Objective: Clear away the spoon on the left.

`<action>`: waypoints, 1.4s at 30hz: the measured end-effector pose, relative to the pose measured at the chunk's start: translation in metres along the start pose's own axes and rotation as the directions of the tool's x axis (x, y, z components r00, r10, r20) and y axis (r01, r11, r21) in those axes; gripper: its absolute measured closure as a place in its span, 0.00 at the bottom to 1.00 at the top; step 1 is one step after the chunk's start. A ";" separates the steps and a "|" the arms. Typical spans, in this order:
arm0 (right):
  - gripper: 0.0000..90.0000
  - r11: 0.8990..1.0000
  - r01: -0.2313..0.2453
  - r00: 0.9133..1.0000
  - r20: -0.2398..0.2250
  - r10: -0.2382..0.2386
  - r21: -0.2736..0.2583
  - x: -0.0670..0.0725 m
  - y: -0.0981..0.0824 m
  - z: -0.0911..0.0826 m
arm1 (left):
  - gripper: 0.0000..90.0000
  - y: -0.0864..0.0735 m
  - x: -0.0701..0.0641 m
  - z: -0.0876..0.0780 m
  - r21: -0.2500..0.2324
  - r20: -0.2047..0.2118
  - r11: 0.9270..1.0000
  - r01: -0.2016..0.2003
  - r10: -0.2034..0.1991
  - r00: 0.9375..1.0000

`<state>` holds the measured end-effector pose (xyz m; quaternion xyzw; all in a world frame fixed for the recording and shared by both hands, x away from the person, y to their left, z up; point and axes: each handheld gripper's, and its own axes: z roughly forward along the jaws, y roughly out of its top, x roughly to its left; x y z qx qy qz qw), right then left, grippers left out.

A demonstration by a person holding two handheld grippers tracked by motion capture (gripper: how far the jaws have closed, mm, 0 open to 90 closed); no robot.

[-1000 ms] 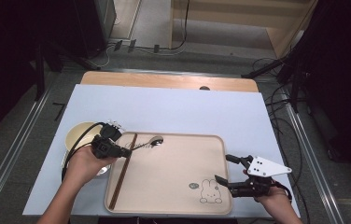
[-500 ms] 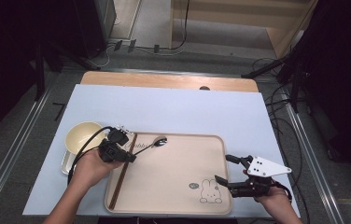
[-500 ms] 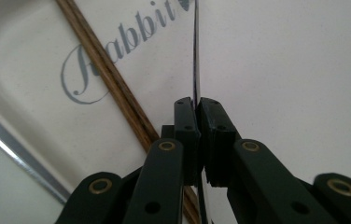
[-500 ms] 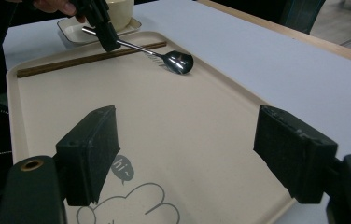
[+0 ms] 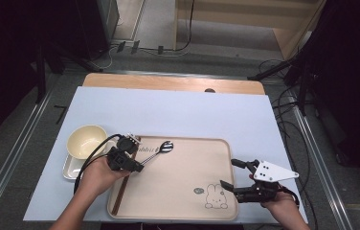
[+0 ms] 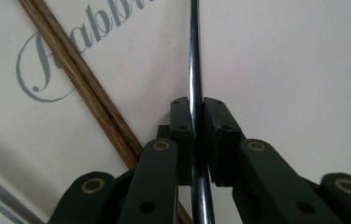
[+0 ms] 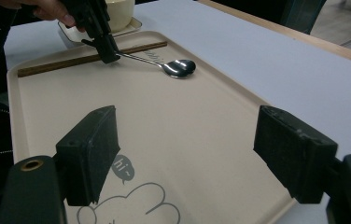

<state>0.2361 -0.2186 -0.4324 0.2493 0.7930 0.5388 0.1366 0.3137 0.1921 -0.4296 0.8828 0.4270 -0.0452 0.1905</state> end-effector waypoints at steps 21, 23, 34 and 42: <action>0.25 1.000 -0.002 1.000 -0.001 0.002 0.002 0.000 0.000 0.000 | 0.88 -0.002 -0.007 0.005 0.023 0.009 1.000 -0.016 0.016 1.000; 0.25 1.000 0.002 1.000 -0.001 -0.002 0.000 0.000 0.000 0.000 | 0.87 -0.002 -0.007 0.005 0.023 0.013 1.000 -0.018 0.018 1.000; 0.25 1.000 -0.001 1.000 -0.001 0.001 0.000 0.000 0.000 0.000 | 0.68 -0.001 -0.007 0.003 0.006 0.022 0.999 -0.044 0.044 0.999; 0.25 1.000 0.001 1.000 -0.001 -0.001 0.000 0.000 0.000 0.000 | 0.45 0.001 -0.005 -0.004 -0.055 0.021 0.997 -0.056 0.057 0.998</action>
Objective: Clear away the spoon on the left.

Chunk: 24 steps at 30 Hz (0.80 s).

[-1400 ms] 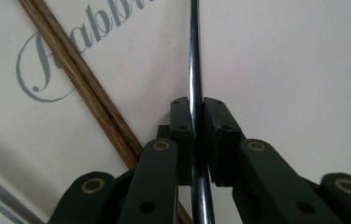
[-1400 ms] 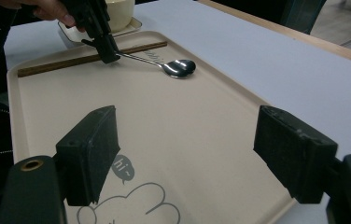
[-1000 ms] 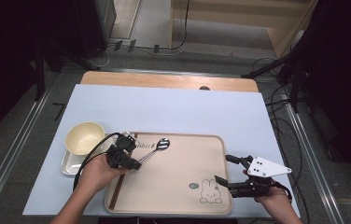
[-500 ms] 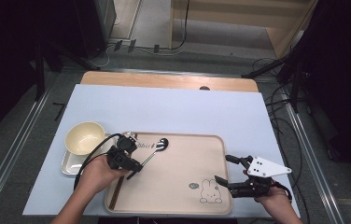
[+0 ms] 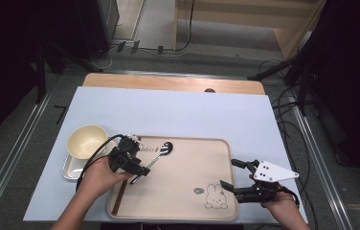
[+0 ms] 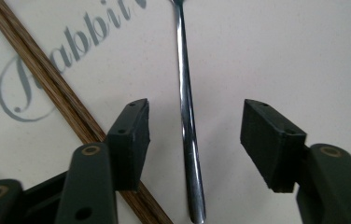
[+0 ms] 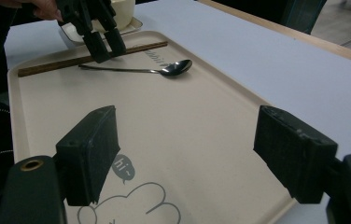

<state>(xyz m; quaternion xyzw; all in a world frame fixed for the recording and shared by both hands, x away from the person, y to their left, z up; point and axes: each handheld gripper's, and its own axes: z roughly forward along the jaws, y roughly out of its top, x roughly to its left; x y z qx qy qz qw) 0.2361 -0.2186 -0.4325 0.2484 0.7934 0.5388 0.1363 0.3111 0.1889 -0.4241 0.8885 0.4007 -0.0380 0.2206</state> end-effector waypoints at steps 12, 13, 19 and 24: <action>0.25 1.000 -0.003 1.000 0.000 0.003 0.006 0.000 -0.001 0.000 | 0.40 0.012 -0.002 -0.007 -0.060 0.026 0.998 0.000 0.002 1.000; 0.25 1.000 -0.003 1.000 0.000 0.003 0.006 0.000 -0.001 0.000 | 0.40 0.013 -0.002 -0.007 -0.062 0.023 0.998 -0.006 0.007 1.000; 0.25 1.000 0.000 1.000 0.005 0.000 0.005 0.000 -0.001 -0.001 | 0.70 0.023 -0.001 -0.006 -0.060 0.009 0.998 -0.023 0.023 1.000; 0.25 1.000 -0.007 1.000 0.008 0.007 0.006 0.000 -0.001 -0.001 | 0.88 0.029 0.002 -0.001 -0.052 0.005 0.999 -0.005 0.005 1.000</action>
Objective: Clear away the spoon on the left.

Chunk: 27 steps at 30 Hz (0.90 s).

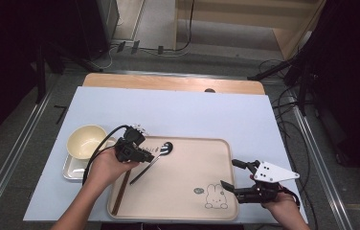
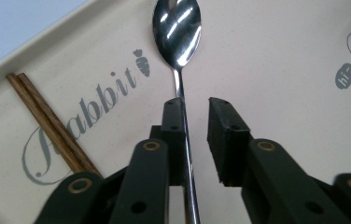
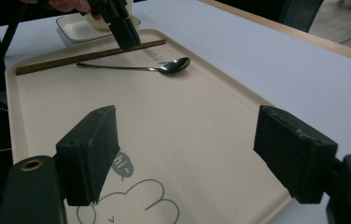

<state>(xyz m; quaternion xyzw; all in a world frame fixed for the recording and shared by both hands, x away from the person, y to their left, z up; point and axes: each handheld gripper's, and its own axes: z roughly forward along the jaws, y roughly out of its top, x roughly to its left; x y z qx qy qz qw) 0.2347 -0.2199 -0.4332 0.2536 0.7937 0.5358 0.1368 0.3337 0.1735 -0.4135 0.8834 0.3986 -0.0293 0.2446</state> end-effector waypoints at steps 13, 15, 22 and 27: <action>0.25 1.000 0.004 1.000 0.002 -0.004 -0.002 0.000 -0.001 -0.001 | 1.00 0.016 -0.001 0.028 0.009 -0.006 1.000 0.001 -0.001 1.000; 0.25 1.000 0.004 1.000 0.001 -0.004 0.000 0.000 -0.001 -0.001 | 1.00 0.017 -0.003 0.033 0.019 -0.015 1.000 -0.003 0.003 1.000; 0.25 1.000 0.003 1.000 0.000 -0.003 -0.002 0.000 -0.001 -0.002 | 1.00 0.019 -0.004 0.041 0.027 -0.030 1.000 0.000 0.001 1.000; 0.25 1.000 0.005 1.000 -0.001 -0.005 -0.003 0.000 0.000 -0.002 | 1.00 0.017 0.001 0.037 0.031 -0.056 0.999 0.018 -0.016 0.998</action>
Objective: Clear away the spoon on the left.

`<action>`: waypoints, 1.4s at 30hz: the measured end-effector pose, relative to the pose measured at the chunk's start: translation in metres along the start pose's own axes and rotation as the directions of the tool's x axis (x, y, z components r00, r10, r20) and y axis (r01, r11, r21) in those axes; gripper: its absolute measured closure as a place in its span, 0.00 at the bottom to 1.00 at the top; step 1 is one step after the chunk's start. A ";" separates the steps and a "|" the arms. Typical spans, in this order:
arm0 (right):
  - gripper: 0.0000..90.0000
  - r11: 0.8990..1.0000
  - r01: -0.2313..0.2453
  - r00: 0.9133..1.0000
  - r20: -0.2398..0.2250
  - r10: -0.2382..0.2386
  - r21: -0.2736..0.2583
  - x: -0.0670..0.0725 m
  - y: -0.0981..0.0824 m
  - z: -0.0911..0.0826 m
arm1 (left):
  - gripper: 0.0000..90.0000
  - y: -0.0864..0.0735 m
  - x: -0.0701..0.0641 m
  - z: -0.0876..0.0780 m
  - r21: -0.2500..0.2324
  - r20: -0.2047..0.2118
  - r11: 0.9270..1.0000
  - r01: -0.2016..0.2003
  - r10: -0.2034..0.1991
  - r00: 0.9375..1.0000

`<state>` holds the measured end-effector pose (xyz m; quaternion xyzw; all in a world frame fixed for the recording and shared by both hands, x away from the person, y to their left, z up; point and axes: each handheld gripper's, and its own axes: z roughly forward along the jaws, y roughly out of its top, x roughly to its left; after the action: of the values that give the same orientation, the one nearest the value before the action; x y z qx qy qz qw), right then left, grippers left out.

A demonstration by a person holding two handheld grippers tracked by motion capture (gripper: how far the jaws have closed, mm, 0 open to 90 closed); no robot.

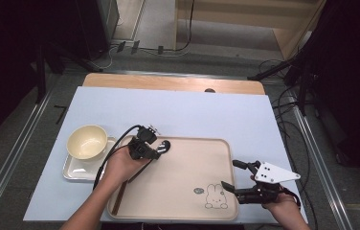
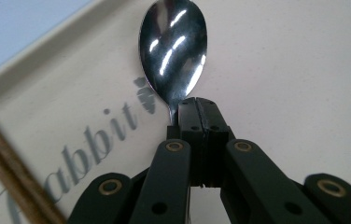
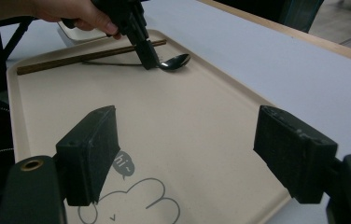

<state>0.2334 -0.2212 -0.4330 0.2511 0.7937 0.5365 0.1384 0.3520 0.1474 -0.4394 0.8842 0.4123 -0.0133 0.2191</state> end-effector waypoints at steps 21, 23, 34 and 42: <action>0.25 1.000 -0.002 1.000 -0.003 0.002 0.003 0.000 0.000 0.000 | 1.00 -0.014 0.032 -0.016 -0.009 -0.051 0.991 0.133 -0.133 0.990; 0.25 1.000 -0.002 1.000 -0.004 0.002 0.002 0.000 0.000 0.000 | 0.97 -0.015 0.034 -0.018 -0.009 -0.027 0.989 0.149 -0.149 0.988; 0.25 1.000 -0.005 1.000 -0.003 0.005 0.005 0.001 0.000 0.001 | 0.67 -0.014 0.032 -0.045 -0.048 0.057 0.985 0.165 -0.162 0.985; 0.25 1.000 -0.003 1.000 -0.002 0.003 0.007 0.001 0.000 0.001 | 0.51 -0.017 0.023 -0.070 -0.076 0.058 0.990 0.123 -0.118 0.991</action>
<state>0.2331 -0.2200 -0.4330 0.2522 0.7953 0.5342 0.1358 0.3438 0.2018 -0.3870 0.8476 0.4593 -0.0337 0.2636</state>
